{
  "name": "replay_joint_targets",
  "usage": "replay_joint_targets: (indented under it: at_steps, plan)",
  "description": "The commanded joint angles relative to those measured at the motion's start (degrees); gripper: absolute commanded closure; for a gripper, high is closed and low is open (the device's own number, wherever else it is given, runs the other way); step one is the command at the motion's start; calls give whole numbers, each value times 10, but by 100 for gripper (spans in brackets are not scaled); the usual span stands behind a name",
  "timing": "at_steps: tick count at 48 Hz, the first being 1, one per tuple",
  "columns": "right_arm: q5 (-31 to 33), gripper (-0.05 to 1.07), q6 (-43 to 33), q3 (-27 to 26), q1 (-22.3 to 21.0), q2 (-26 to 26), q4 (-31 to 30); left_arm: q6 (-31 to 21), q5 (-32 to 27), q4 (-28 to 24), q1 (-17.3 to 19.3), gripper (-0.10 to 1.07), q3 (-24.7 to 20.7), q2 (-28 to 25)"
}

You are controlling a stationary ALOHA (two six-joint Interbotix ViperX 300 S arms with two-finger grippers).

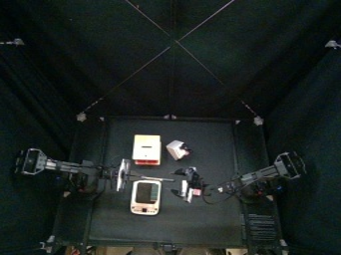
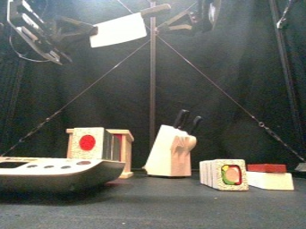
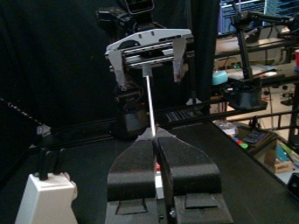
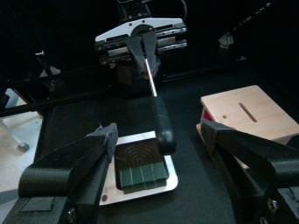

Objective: Regrab cleaver

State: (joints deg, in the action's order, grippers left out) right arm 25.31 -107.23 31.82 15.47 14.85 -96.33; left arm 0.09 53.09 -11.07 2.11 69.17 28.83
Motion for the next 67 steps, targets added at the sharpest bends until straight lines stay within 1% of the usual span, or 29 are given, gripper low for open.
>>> replay_joint_targets:
  at_steps: [1,6,12,15,20,21,23,25,31,39,44,49,52,58,67]
  plan:
    - [5,-1,2,-4,2,17,8,0,3,1,1,72,-4,1]
    - [5,-1,1,0,4,23,28,2,2,1,1,72,1,4]
    - [6,-1,1,-4,6,38,91,1,-1,1,1,72,11,14]
    - [7,-1,0,-11,6,47,140,2,-4,2,1,72,17,20]
    - [10,-1,1,-20,2,58,258,2,-14,9,4,72,24,34]
    - [12,-1,3,-23,1,60,294,2,-17,11,4,72,25,36]
    - [19,-1,8,-25,-4,60,336,2,-23,15,5,72,25,40]
    - [29,-1,11,-27,-13,60,364,3,-31,20,6,72,26,44]
    - [61,-1,11,-29,-35,62,397,3,-51,27,11,72,25,47]
    - [106,-1,13,-30,-68,81,435,3,-68,28,13,72,24,47]
    - [129,-1,34,-34,-76,91,460,3,-69,28,14,72,24,47]
    - [161,-1,77,-47,-81,91,497,3,-69,28,14,72,23,47]
    - [187,-1,118,-60,-85,86,528,3,-69,28,14,72,23,47]
    - [210,-1,206,-83,-99,79,595,3,-69,28,15,72,23,47]
    - [219,-1,359,-121,-166,74,726,3,-69,28,14,72,22,47]
